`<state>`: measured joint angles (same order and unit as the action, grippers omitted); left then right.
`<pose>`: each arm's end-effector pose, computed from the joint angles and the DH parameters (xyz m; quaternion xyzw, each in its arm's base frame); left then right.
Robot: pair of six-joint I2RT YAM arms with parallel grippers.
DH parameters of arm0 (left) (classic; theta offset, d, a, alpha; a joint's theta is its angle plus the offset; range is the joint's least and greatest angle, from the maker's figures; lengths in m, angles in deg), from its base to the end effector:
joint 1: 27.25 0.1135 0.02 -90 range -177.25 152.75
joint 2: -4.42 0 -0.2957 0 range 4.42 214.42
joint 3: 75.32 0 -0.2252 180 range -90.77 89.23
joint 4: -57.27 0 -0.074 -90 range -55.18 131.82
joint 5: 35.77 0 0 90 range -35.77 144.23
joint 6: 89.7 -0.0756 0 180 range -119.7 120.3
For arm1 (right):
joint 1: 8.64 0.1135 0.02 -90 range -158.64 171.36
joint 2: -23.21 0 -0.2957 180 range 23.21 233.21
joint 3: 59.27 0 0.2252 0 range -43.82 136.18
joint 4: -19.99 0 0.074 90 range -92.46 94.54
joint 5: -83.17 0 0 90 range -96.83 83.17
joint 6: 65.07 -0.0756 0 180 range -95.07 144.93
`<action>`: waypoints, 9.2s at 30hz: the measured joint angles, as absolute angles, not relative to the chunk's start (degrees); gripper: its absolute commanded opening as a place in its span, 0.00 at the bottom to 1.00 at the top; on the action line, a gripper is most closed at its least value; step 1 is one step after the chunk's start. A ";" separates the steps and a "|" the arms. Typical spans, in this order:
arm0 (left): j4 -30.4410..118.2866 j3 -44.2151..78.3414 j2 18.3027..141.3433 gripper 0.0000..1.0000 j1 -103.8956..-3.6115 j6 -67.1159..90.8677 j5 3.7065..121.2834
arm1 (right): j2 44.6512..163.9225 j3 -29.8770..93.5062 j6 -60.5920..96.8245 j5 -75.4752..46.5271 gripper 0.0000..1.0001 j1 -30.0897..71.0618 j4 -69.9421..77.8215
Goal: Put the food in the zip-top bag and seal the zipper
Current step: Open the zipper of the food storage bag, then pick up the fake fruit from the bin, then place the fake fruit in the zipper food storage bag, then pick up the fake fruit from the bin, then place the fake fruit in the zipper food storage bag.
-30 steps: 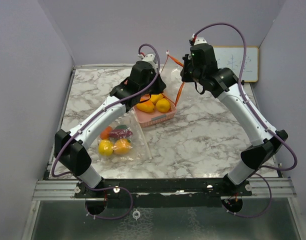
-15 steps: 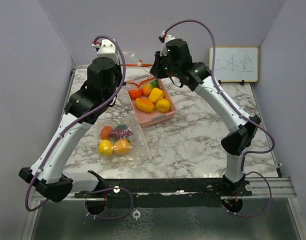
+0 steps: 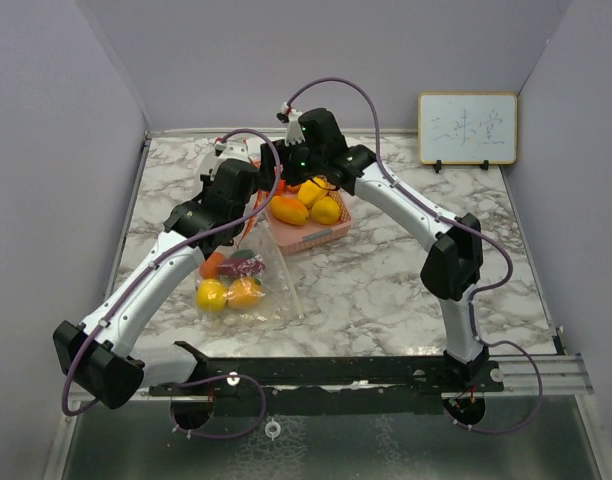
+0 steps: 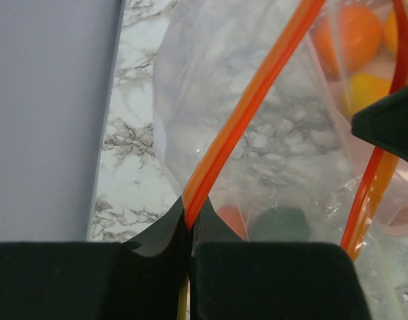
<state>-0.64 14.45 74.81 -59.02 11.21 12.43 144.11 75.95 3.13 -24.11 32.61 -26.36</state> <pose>0.2265 -0.0810 0.3881 -0.0016 0.8543 0.1499 0.4977 0.3716 0.3558 0.3454 -0.2178 0.8401 0.3625 0.3397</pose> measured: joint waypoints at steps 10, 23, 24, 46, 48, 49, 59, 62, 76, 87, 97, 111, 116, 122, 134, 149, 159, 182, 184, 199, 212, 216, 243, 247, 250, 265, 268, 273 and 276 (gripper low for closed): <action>3.21 18.43 77.19 0.00 -52.51 12.63 15.06 | 126.10 59.66 8.18 -24.40 0.83 28.64 -19.28; -1.91 9.75 78.04 0.00 -51.68 14.36 14.49 | 141.77 58.77 23.28 -28.31 0.80 28.13 -18.36; -2.50 9.25 78.09 0.00 -51.68 14.58 14.27 | 143.06 58.94 23.94 -28.26 0.80 28.20 -18.45; -9.40 4.68 81.69 0.00 -50.94 17.27 15.78 | 159.52 66.39 28.18 -20.48 0.73 29.60 -18.23; -9.53 4.64 81.69 0.00 -50.87 17.22 15.82 | 159.67 66.50 28.07 -19.50 0.55 29.79 -18.10; -9.62 4.64 81.71 0.00 -50.83 17.18 15.86 | 159.67 66.61 27.81 -19.06 0.45 29.84 -18.16; -7.09 6.67 82.00 0.00 -50.56 17.84 18.97 | 154.12 63.03 24.26 -14.41 0.28 29.82 -19.65; -5.38 9.44 82.09 0.00 -50.56 18.78 21.09 | 148.46 61.76 22.80 -14.63 0.27 29.60 -19.96; 10.99 19.10 83.27 0.00 -50.46 24.55 32.65 | 126.38 53.39 6.21 -31.35 0.25 28.94 -8.55; 19.65 20.92 84.71 0.00 -49.95 30.58 40.19 | 127.74 50.29 -5.35 -41.49 0.22 28.94 0.04; 20.19 21.18 80.47 0.00 -48.77 37.16 45.87 | 133.11 48.10 -12.35 -40.77 0.20 28.85 5.31; 23.03 21.49 76.23 0.00 -47.02 41.94 52.74 | 139.28 61.13 -6.40 -32.11 0.43 29.23 -10.91; 26.36 22.80 76.75 0.00 -46.70 43.63 55.14 | 143.58 71.27 -5.57 -28.05 0.83 29.90 -18.80; 25.77 24.55 76.75 0.00 -46.76 44.59 56.10 | 146.21 76.32 -4.63 -24.05 1.00 30.69 -24.68; 21.57 24.79 76.75 0.00 -46.74 44.00 52.47 | 134.14 67.05 0.75 -16.53 1.00 31.17 -25.33; 21.79 25.66 76.47 0.00 -46.43 43.63 51.82 | 146.58 70.87 9.12 2.05 0.86 29.47 -36.37; 21.83 25.68 76.45 0.00 -46.37 42.56 51.82 | 151.87 69.72 11.92 8.02 0.89 27.98 -39.60; 21.83 25.68 76.45 0.00 -45.73 41.73 51.80 | 148.15 64.21 12.13 4.39 0.43 27.72 -41.90; 21.83 25.68 76.45 0.00 -45.58 41.75 51.80 | 143.47 64.14 12.70 0.50 0.43 27.63 -40.96; 22.46 27.04 76.47 0.00 -45.32 41.99 51.86 | 134.75 58.07 -8.11 -49.18 0.40 27.76 5.64; 24.45 28.20 75.66 0.00 -44.86 42.27 53.74 | 144.30 57.83 -20.63 -50.89 0.40 28.37 11.98; 24.63 28.17 75.16 0.00 -44.73 42.16 53.81 | 145.99 65.63 -14.01 -42.21 0.40 29.34 -0.83; 28.89 35.04 69.08 0.00 -42.94 36.85 52.34 | 132.11 53.52 -9.09 -50.86 0.37 30.67 1.49; 30.55 36.46 68.03 0.00 -42.70 36.57 52.82 | 134.53 53.52 -14.07 -54.30 0.37 30.69 4.70; 31.82 37.51 67.75 0.00 -42.59 36.55 53.44 | 136.37 53.52 -17.81 -56.42 0.37 30.69 7.13; 34.40 37.95 67.75 0.00 -42.54 36.52 56.43 | 141.73 56.47 -25.37 -51.24 0.37 31.35 6.62; 34.38 37.88 67.75 0.00 -42.32 36.24 56.43 | 141.73 57.56 -22.62 -45.33 0.37 31.39 0.59; 34.29 37.49 67.73 0.00 -42.32 35.69 56.43 | 141.97 61.69 -17.90 -37.79 0.41 31.50 -10.64; 34.35 37.49 67.73 0.00 -42.32 35.69 56.43 | 143.28 67.79 -14.44 -33.64 0.55 31.72 -17.42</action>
